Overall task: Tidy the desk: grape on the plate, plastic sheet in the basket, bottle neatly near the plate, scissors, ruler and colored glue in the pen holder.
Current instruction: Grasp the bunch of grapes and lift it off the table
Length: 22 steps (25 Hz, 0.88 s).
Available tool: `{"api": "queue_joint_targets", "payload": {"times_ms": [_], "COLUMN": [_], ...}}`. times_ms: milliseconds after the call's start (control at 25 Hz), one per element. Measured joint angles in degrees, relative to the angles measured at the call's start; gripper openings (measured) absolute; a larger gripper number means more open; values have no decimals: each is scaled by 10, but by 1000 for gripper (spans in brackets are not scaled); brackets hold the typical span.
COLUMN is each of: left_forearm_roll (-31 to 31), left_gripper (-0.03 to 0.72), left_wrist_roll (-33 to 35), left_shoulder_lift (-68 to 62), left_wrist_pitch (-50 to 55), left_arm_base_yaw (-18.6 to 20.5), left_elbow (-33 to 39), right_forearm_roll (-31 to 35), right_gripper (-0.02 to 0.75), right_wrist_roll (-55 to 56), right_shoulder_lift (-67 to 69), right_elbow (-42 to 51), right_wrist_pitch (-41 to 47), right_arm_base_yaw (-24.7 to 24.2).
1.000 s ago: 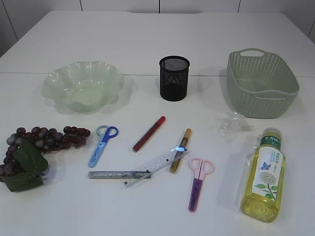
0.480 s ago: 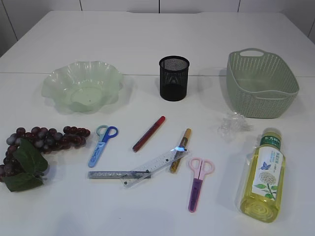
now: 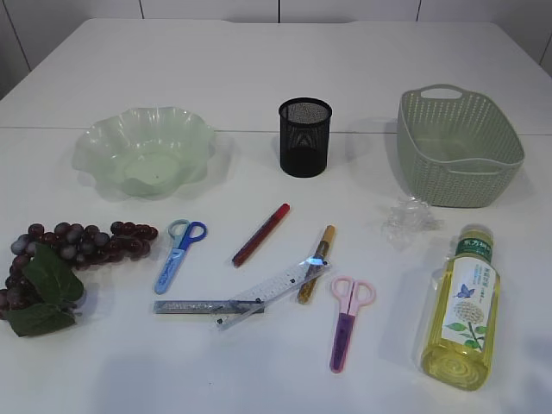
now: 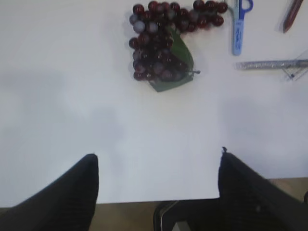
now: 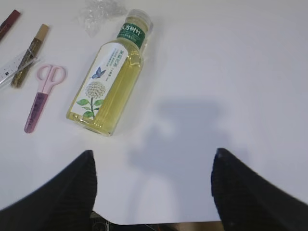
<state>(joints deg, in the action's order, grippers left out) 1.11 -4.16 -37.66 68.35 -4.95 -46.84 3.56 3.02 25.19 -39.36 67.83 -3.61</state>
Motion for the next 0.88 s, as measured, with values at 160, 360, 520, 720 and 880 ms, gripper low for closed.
{"api": "queue_joint_targets", "payload": {"times_ms": [160, 360, 520, 720, 880], "left_forearm_roll": [5, 21, 41, 44, 34], "left_gripper": [561, 561, 561, 561, 561], "left_wrist_roll": [-8, -25, -27, -27, -27], "left_shoulder_lift": [-86, -203, -298, -404, -471], "left_wrist_pitch": [31, 32, 31, 29, 27], "left_arm_base_yaw": [0, -1, -1, -1, -1], "left_elbow": [-49, -144, -204, -238, -248], "right_forearm_roll": [4, 31, 59, 70, 70], "right_gripper": [576, 576, 576, 576, 576], "right_wrist_roll": [1, 1, 1, 1, 1], "right_shoulder_lift": [70, 143, 184, 207, 213], "right_elbow": [-37, -52, -53, -53, -53], "right_wrist_pitch": [-3, 6, 6, 6, 6], "right_arm_base_yaw": [0, 0, 0, 0, 0]}}
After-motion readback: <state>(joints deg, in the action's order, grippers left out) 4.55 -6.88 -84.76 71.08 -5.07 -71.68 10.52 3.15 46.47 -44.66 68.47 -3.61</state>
